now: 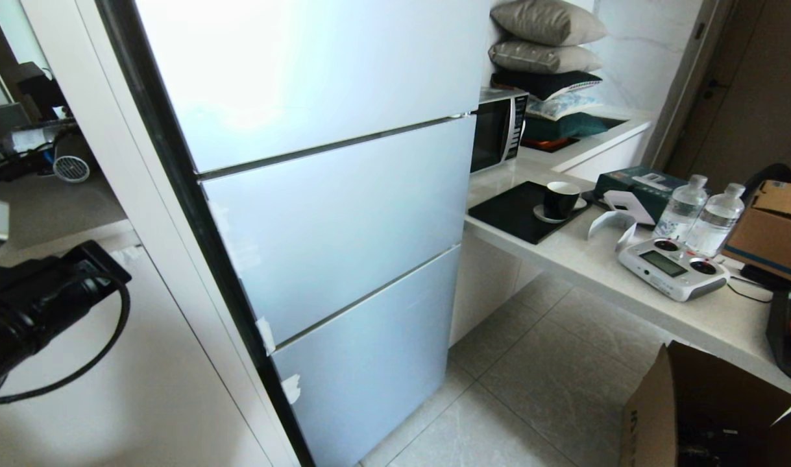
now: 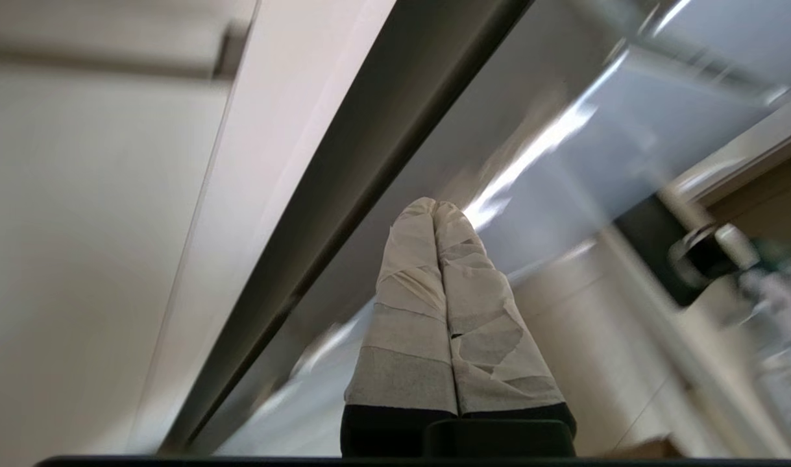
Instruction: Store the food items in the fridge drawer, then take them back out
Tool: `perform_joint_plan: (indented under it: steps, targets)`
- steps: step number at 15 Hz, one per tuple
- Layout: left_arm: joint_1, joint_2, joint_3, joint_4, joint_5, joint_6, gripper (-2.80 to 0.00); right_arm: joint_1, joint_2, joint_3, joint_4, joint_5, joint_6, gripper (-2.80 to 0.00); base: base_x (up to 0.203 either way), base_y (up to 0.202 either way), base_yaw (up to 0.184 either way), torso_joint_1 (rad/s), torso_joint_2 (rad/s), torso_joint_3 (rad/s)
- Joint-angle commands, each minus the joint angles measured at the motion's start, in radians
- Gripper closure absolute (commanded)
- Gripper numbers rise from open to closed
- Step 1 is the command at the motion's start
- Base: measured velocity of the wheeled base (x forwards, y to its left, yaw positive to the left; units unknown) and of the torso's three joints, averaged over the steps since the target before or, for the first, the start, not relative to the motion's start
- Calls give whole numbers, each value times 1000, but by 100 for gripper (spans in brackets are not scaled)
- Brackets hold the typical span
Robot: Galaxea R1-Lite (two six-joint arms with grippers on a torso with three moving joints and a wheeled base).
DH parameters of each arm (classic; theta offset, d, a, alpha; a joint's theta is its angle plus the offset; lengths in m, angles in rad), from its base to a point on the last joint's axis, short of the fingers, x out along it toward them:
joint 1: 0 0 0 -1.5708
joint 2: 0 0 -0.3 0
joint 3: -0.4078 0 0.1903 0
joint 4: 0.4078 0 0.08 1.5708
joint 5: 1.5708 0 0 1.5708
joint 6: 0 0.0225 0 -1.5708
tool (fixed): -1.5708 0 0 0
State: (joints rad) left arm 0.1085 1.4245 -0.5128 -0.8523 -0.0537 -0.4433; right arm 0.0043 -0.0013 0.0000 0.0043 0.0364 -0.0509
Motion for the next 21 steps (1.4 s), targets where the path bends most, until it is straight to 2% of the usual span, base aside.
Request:
perform_joint_plan:
  steps: [1,2,4,7,9,21]
  targets:
    - [8,76,4,-95,-4,-10,0,0,0,0,0,0,-1,0,0,0,0,0,0,0]
    - [9,93,5,-119,-24,-32,0,0,1,0,0,0,-1,0,0,0,0,0,0,0]
    - [16,113,-21,-122,-97,-120,0,0,1,0,0,0,0,0,0,0,0,0,0,0]
    - [20,198,-89,-122,-116,-169,0,0,1,0,0,0,-1,0,0,0,0,0,0,0]
    - [20,242,-135,-122,-115,-240,0,0,1,0,0,0,0,0,0,0,0,0,0,0]
    - [-10,318,-253,-128,-119,-247,0,0,1,0,0,0,-1,0,0,0,0,0,0,0]
